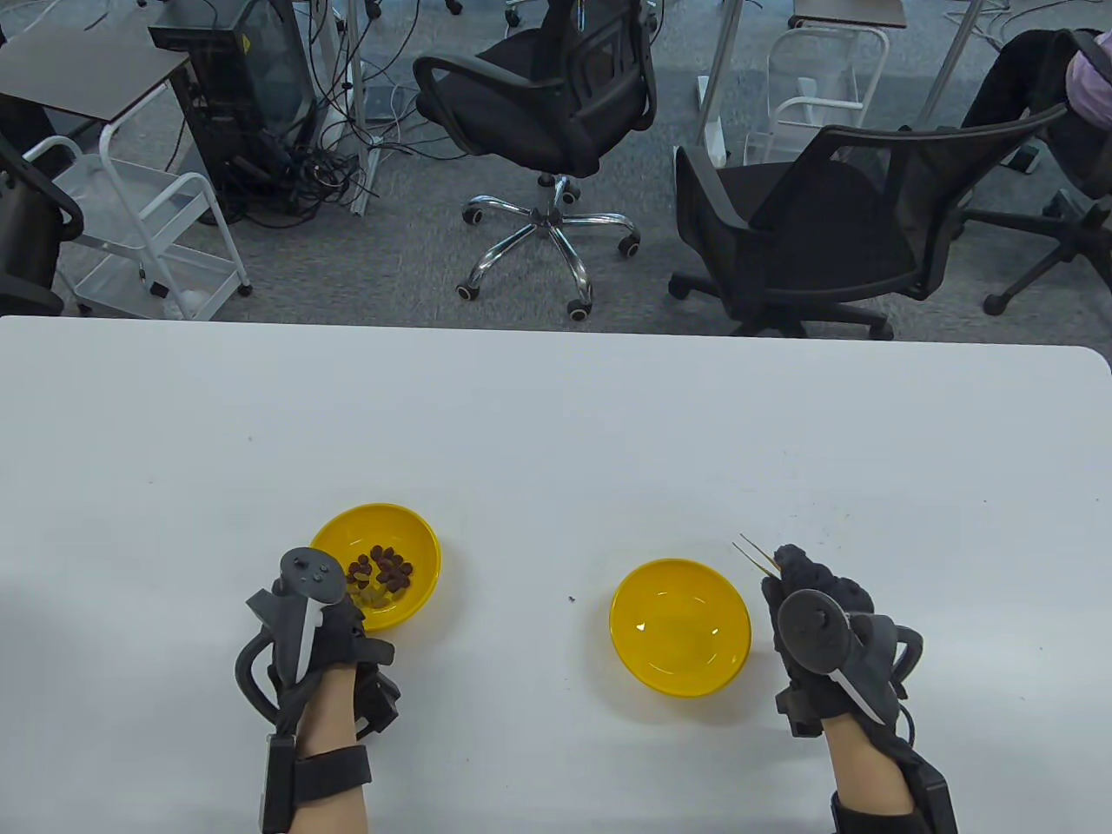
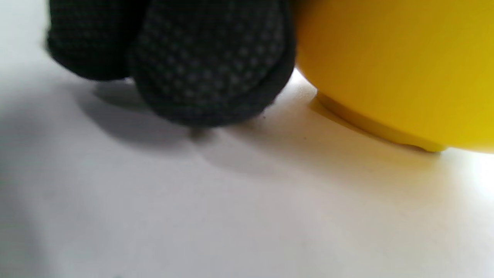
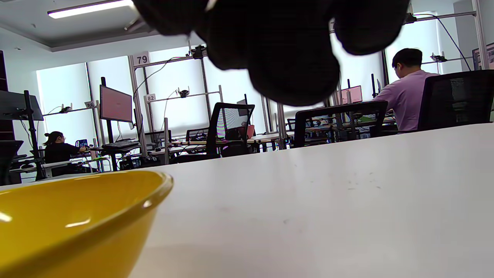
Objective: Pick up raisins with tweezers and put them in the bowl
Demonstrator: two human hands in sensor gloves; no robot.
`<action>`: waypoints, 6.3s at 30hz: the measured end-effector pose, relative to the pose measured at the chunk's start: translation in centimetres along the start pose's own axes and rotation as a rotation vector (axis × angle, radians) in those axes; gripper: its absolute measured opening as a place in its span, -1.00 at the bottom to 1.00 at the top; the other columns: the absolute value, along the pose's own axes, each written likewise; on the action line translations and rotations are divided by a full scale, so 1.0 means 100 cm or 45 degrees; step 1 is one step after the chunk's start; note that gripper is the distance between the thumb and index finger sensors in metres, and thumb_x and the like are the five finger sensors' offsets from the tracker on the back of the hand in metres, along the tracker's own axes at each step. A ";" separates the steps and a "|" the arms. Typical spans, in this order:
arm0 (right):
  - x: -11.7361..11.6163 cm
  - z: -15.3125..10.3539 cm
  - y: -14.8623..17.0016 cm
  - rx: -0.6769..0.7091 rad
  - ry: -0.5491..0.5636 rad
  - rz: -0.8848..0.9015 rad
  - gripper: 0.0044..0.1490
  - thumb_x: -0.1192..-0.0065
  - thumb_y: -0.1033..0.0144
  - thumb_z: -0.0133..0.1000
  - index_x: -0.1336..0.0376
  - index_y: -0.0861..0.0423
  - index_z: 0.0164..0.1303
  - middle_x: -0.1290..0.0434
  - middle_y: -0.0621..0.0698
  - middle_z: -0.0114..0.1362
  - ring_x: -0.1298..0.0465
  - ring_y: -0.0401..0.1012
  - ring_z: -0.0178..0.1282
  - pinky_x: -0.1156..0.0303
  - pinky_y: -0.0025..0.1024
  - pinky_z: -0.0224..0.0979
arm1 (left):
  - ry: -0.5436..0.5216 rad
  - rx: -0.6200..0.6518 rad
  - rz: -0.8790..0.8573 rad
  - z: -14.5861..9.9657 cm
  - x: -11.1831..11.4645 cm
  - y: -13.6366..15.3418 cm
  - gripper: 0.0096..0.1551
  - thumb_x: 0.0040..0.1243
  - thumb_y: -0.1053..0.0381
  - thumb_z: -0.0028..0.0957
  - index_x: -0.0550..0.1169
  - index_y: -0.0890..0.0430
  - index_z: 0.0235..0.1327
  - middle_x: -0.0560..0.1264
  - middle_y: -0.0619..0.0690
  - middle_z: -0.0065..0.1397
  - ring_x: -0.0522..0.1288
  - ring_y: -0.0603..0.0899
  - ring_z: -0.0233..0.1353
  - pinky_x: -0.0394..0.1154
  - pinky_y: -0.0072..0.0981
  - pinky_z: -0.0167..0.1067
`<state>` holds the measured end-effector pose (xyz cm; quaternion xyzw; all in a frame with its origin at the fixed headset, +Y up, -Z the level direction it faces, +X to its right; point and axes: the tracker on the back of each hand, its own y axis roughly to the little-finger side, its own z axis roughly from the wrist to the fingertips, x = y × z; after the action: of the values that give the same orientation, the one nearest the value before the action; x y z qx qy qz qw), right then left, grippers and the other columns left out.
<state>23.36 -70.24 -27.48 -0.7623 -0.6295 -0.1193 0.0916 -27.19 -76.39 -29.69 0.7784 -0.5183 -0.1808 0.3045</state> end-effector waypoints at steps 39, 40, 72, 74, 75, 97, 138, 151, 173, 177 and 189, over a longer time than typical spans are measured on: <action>0.003 -0.006 -0.016 0.117 0.049 0.017 -0.34 -0.20 0.16 0.01 -0.32 0.03 0.36 -0.53 0.07 0.10 -0.66 -0.16 -0.10 -0.37 0.13 0.37 | 0.161 0.652 -0.285 -0.070 0.002 -0.062 -0.42 -0.08 0.04 0.18 0.34 0.40 0.29 0.71 -0.03 -0.34 0.68 -0.21 -0.61 0.70 -0.22 -0.27; 0.003 -0.007 -0.018 0.124 0.051 0.016 -0.33 -0.20 0.16 0.01 -0.32 0.05 0.36 -0.53 0.06 0.10 -0.66 -0.16 -0.11 -0.38 0.12 0.37 | 0.160 0.668 -0.274 -0.073 0.002 -0.064 -0.42 -0.08 0.04 0.18 0.34 0.40 0.29 0.71 -0.03 -0.34 0.68 -0.18 -0.61 0.70 -0.22 -0.27; 0.004 -0.018 -0.174 0.691 -0.030 -0.241 -0.38 -0.31 0.12 -0.06 -0.49 0.05 0.19 -0.59 0.01 0.01 -0.65 -0.18 -0.13 -0.37 0.09 0.38 | 0.194 0.765 -0.188 -0.094 0.011 -0.077 -0.42 -0.08 0.03 0.18 0.35 0.40 0.29 0.71 -0.02 -0.36 0.68 -0.18 -0.62 0.69 -0.21 -0.27; 0.000 -0.015 -0.185 0.697 -0.066 -0.258 -0.38 -0.32 0.12 -0.06 -0.49 0.06 0.19 -0.59 0.02 0.01 -0.65 -0.18 -0.13 -0.37 0.09 0.38 | 0.193 0.765 -0.188 -0.094 0.011 -0.077 -0.42 -0.08 0.03 0.19 0.35 0.40 0.29 0.71 -0.02 -0.35 0.68 -0.18 -0.61 0.69 -0.21 -0.27; -0.003 -0.014 -0.188 0.695 -0.086 -0.263 -0.38 -0.32 0.12 -0.06 -0.49 0.06 0.19 -0.59 0.02 0.01 -0.65 -0.17 -0.13 -0.37 0.09 0.38 | 0.195 0.765 -0.188 -0.094 0.011 -0.077 -0.42 -0.08 0.03 0.19 0.35 0.40 0.29 0.71 -0.02 -0.36 0.68 -0.18 -0.61 0.69 -0.21 -0.27; -0.020 -0.006 -0.210 0.625 -0.141 -0.332 -0.41 -0.34 0.14 -0.07 -0.52 0.08 0.14 -0.60 0.00 -0.01 -0.64 -0.17 -0.14 -0.36 0.09 0.38 | 0.209 0.772 -0.207 -0.093 0.011 -0.077 -0.42 -0.08 0.04 0.19 0.35 0.41 0.29 0.71 -0.01 -0.35 0.68 -0.18 -0.61 0.69 -0.21 -0.27; 0.006 0.002 -0.074 0.221 -0.199 -0.241 -0.38 -0.34 0.17 -0.06 -0.50 0.10 0.20 -0.59 0.02 0.04 -0.63 -0.15 -0.09 -0.35 0.10 0.39 | 0.192 0.722 -0.190 -0.090 0.008 -0.074 -0.42 -0.08 0.04 0.19 0.35 0.41 0.29 0.71 -0.01 -0.35 0.68 -0.18 -0.61 0.69 -0.20 -0.26; 0.010 -0.002 -0.138 0.482 -0.164 -0.121 -0.38 -0.32 0.15 -0.06 -0.49 0.05 0.21 -0.58 0.00 0.05 -0.64 -0.17 -0.08 -0.35 0.10 0.39 | 0.188 0.738 -0.196 -0.091 0.009 -0.075 -0.42 -0.09 0.03 0.19 0.35 0.40 0.29 0.71 -0.01 -0.35 0.68 -0.18 -0.61 0.69 -0.21 -0.26; -0.015 -0.011 -0.212 0.685 -0.257 -0.396 -0.39 -0.34 0.14 -0.07 -0.49 0.02 0.20 -0.57 -0.02 0.06 -0.63 -0.18 -0.06 -0.35 0.08 0.40 | 0.196 0.748 -0.203 -0.090 0.009 -0.074 -0.42 -0.09 0.03 0.19 0.35 0.40 0.29 0.71 -0.01 -0.35 0.68 -0.18 -0.61 0.69 -0.21 -0.26; -0.014 -0.012 -0.213 0.697 -0.259 -0.401 -0.39 -0.34 0.14 -0.08 -0.49 0.01 0.19 -0.58 -0.02 0.06 -0.63 -0.18 -0.07 -0.36 0.08 0.40 | 0.198 0.749 -0.209 -0.090 0.009 -0.074 -0.42 -0.09 0.03 0.19 0.35 0.40 0.29 0.71 -0.01 -0.35 0.68 -0.18 -0.61 0.69 -0.21 -0.26; -0.009 -0.011 -0.206 0.686 -0.209 -0.347 -0.42 -0.34 0.15 -0.09 -0.52 0.00 0.14 -0.58 -0.06 0.03 -0.63 -0.19 -0.09 -0.36 0.06 0.39 | 0.195 0.742 -0.204 -0.089 0.009 -0.074 -0.42 -0.09 0.03 0.19 0.35 0.40 0.30 0.71 0.00 -0.35 0.68 -0.18 -0.61 0.69 -0.21 -0.26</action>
<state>2.90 -67.45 -26.87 -0.6263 -0.7402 0.1026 0.2223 -16.37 -72.60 -27.84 0.8826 -0.4610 0.0113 0.0916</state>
